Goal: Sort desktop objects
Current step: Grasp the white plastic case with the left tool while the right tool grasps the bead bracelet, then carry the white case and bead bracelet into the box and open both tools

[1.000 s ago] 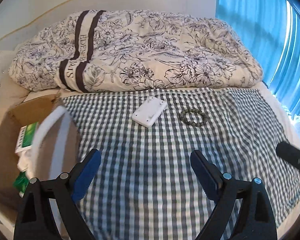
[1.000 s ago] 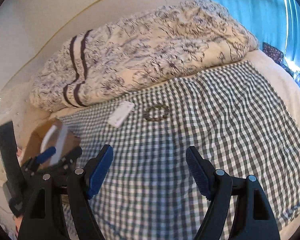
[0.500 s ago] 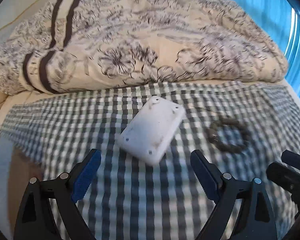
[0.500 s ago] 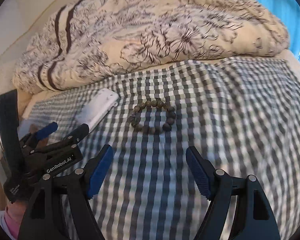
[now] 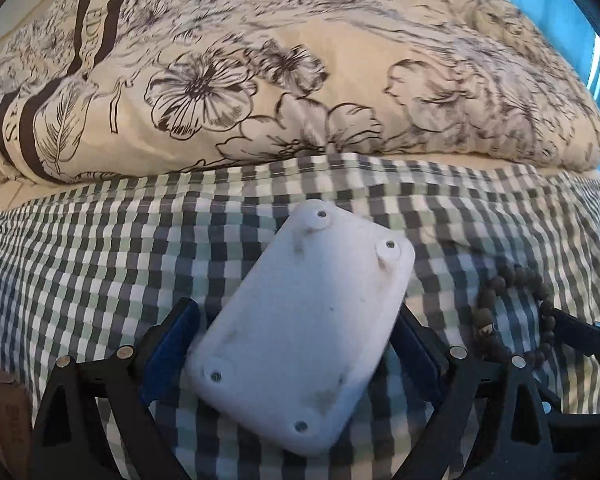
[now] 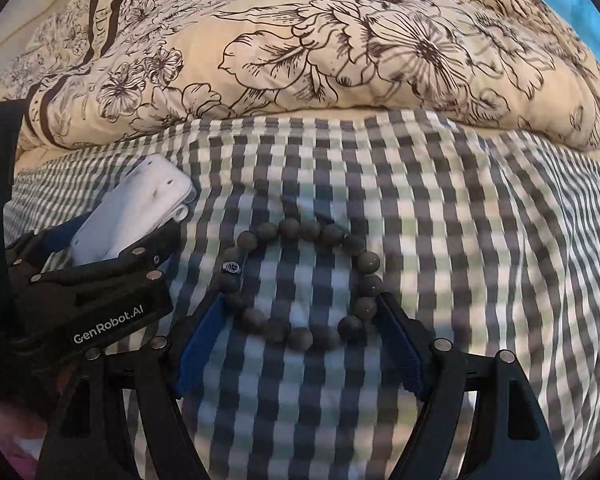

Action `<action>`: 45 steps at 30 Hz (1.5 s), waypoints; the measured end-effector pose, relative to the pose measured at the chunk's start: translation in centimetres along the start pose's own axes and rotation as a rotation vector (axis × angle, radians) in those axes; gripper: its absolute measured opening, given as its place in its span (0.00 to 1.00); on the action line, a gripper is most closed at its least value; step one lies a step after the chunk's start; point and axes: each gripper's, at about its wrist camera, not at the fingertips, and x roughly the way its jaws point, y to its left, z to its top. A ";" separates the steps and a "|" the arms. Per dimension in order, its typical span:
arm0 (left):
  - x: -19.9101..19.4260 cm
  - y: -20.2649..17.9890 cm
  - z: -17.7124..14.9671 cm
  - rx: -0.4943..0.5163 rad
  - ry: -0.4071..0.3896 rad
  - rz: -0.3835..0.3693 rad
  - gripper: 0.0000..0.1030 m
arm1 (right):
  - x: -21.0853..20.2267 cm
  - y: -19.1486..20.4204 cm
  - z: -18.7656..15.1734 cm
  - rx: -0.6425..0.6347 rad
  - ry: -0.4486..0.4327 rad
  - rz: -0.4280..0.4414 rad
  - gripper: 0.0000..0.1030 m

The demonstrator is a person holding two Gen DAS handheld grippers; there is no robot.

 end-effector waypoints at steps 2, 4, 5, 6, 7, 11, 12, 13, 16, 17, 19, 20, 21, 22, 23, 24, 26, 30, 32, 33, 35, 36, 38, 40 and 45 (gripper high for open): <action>-0.3 -0.1 -0.1 0.014 -0.007 -0.008 0.84 | -0.1 -0.3 0.1 0.005 -0.003 -0.024 0.55; -0.7 -0.3 -0.5 0.040 -0.012 0.008 0.77 | -0.5 -0.8 0.0 0.017 -0.009 -0.039 0.31; -0.9 -0.3 -0.6 0.036 -0.013 0.005 0.74 | -0.7 -1.2 -0.1 0.029 -0.009 -0.033 0.23; -1.3 -0.3 -0.9 0.026 -0.011 0.002 0.72 | -1.0 -1.8 -0.2 0.050 -0.009 -0.012 0.16; -1.7 -0.2 -1.2 0.019 -0.009 0.002 0.70 | -1.5 -2.3 -0.4 0.072 -0.010 0.014 0.10; -3.4 -0.2 -2.6 0.021 0.001 0.023 0.67 | -4.6 -3.5 -1.7 0.095 -0.037 0.028 0.11; -4.0 -0.1 -3.0 0.016 0.000 0.030 0.66 | -5.6 -3.7 -2.2 0.097 -0.042 0.033 0.11; -4.6 0.0 -3.5 0.008 -0.002 0.025 0.65 | -6.6 -3.9 -2.7 0.100 -0.048 0.041 0.11; -6.9 0.2 -4.8 -0.016 -0.010 0.015 0.64 | -9.2 -4.0 -3.7 0.097 -0.066 0.059 0.11; -8.0 0.1 -5.4 -0.015 -0.016 0.023 0.63 | -10.3 -4.0 -4.2 0.102 -0.072 0.067 0.11; -9.9 -0.1 -6.4 -0.014 -0.021 0.021 0.62 | -11.8 -3.8 -5.2 0.103 -0.076 0.080 0.11; -10.9 -0.1 -6.8 -0.018 -0.024 0.016 0.55 | -12.6 -3.5 -5.6 0.105 -0.082 0.087 0.11; -12.0 -0.1 -7.1 -0.020 -0.027 0.010 0.56 | -13.5 -3.3 -5.9 0.106 -0.086 0.093 0.11; -13.2 -0.1 -7.6 -0.020 -0.032 0.002 0.56 | -14.1 -3.2 -6.1 0.105 -0.087 0.101 0.11; -14.2 -0.2 -7.8 -0.015 -0.035 -0.004 0.55 | -15.1 -3.0 -6.5 0.105 -0.094 0.110 0.11; -15.1 -0.3 -8.0 -0.007 -0.046 -0.004 0.55 | -16.0 -2.9 -6.9 0.104 -0.099 0.118 0.11; -17.3 -0.4 -9.0 0.008 -0.071 0.009 0.52 | -17.7 -2.6 -7.6 0.102 -0.114 0.131 0.11; -20.0 0.7 -10.3 -0.032 -0.052 -0.045 0.26 | -20.8 -2.2 -8.9 0.107 -0.134 0.171 0.11; -21.2 1.1 -11.0 -0.041 -0.045 -0.024 0.12 | -22.4 -1.7 -9.6 0.106 -0.145 0.182 0.11; -21.8 1.1 -11.4 -0.031 -0.043 -0.015 0.12 | -23.3 -1.4 -10.0 0.103 -0.151 0.187 0.11; -22.9 1.1 -12.1 -0.025 -0.038 -0.009 0.12 | -24.7 -0.8 -10.8 0.100 -0.163 0.196 0.11; -23.3 1.2 -12.5 -0.027 -0.035 -0.013 0.12 | -25.5 -0.5 -11.2 0.097 -0.170 0.199 0.11; -24.1 1.4 -13.5 -0.030 -0.041 -0.023 0.12 | -26.8 -0.2 -11.9 0.099 -0.180 0.206 0.11; -24.8 1.5 -14.4 -0.034 -0.041 -0.033 0.12 | -27.8 0.1 -12.6 0.099 -0.185 0.214 0.11; -26.3 1.7 -16.0 -0.042 -0.032 -0.047 0.12 | -30.1 0.4 -13.9 0.100 -0.210 0.217 0.11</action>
